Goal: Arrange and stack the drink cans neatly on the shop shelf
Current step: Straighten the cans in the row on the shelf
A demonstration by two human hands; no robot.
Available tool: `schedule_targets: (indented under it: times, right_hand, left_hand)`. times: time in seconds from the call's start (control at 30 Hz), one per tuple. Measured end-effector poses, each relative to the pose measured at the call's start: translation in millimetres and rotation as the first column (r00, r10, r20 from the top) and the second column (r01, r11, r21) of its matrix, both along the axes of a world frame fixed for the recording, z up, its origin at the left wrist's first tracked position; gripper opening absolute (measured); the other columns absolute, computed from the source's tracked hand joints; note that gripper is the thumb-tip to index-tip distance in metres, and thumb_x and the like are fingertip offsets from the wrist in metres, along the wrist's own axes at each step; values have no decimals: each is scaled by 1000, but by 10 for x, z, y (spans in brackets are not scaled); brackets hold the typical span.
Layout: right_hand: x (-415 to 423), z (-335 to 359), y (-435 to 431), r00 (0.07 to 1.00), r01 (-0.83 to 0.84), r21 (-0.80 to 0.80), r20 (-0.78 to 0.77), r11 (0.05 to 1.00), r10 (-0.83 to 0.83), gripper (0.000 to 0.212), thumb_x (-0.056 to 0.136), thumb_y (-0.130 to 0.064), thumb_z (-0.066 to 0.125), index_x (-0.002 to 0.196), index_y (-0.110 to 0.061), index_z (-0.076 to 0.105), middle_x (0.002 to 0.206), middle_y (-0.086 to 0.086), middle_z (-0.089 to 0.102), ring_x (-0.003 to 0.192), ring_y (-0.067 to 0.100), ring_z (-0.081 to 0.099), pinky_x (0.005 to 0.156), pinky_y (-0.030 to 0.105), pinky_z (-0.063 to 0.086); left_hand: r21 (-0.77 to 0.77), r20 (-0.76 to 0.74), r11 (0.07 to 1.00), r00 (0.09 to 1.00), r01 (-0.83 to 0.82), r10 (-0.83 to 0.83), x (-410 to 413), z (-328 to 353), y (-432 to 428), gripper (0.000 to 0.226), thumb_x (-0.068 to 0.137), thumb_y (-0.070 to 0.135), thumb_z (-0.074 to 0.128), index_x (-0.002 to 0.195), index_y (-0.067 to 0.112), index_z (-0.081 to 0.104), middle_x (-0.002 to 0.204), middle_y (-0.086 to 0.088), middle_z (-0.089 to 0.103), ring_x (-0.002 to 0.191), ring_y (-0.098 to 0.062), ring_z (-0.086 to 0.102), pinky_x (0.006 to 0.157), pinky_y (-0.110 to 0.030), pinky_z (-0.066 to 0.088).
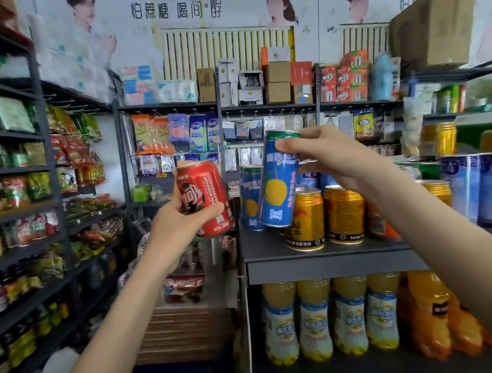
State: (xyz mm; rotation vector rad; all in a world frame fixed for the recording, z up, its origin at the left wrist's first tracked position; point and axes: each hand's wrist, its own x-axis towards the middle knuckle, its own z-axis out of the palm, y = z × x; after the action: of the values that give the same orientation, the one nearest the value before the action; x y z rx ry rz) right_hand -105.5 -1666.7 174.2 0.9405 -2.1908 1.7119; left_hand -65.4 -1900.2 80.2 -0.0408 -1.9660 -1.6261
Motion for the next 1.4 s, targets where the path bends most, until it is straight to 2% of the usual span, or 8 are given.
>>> schedule_targets:
  times: [0.13,0.33,0.67,0.8,0.9,1.03,1.13,1.4]
  right_hand:
    - [-253,40,-286,998,55,160,-15,986,-53,25,78,-26,76,86,-10,59,86,5,66,80,14,62,76,27,56]
    - [-590,33,-534,991,135,434,-56,891,-123,27,74,-26,77,78,-2,64,74,3,66,79,20,64,81,33,57]
    - [-658,76,-527,983,175,566,-51,806,-178,28,81,-28,74,85,-2,65,88,9,70,85,20,67,83,32,57]
    - [-546,77,-484,960,277,615,-150,738,-235,53,81,-34,72,108,11,61,101,20,68,94,30,67,87,37,55]
    - [-455,84,-434,916,400,640,-310,656,-256,68,80,-40,71,126,7,53,125,23,58,114,34,57,97,41,47]
    - [-194,85,-334,892,396,484,-405,781,-201,61,80,-48,69,127,-13,53,122,3,58,109,17,55,91,30,47]
    - [110,-9,-219,954,208,373,-284,904,-102,55,79,-53,67,122,-22,55,114,-5,61,104,9,58,89,29,49]
    - [556,-391,397,991,-36,175,-120,984,58,70,68,-54,75,126,-25,53,115,-6,66,103,10,63,93,36,51]
  left_hand:
    - [-32,8,999,1000,11,-11,215,10,-122,41,67,28,81,102,31,61,103,8,69,95,-11,65,81,-26,49]
    - [-95,44,995,999,-3,7,241,-38,-182,37,64,32,83,91,39,59,98,12,69,92,-11,66,92,-38,50]
    - [-91,57,995,997,47,-41,104,-64,-144,48,61,34,84,103,33,62,102,8,70,95,-13,67,91,-39,51]
    - [-92,44,991,995,93,-89,81,-43,-51,36,67,28,82,96,36,61,98,12,69,92,-7,65,74,-22,49]
    - [-99,38,990,995,96,-93,66,-21,22,34,65,29,82,90,39,61,97,12,69,91,-8,66,79,-27,50]
    - [-109,18,989,995,95,-94,116,20,152,39,62,33,83,94,38,61,101,10,70,93,-10,67,85,-32,52]
    - [-125,-4,990,997,71,-72,218,93,308,43,62,33,83,98,37,59,101,12,68,92,-8,66,81,-27,51]
    - [-290,-87,956,994,38,-66,659,316,1242,32,66,32,81,85,42,58,86,22,65,81,5,61,66,-15,44]
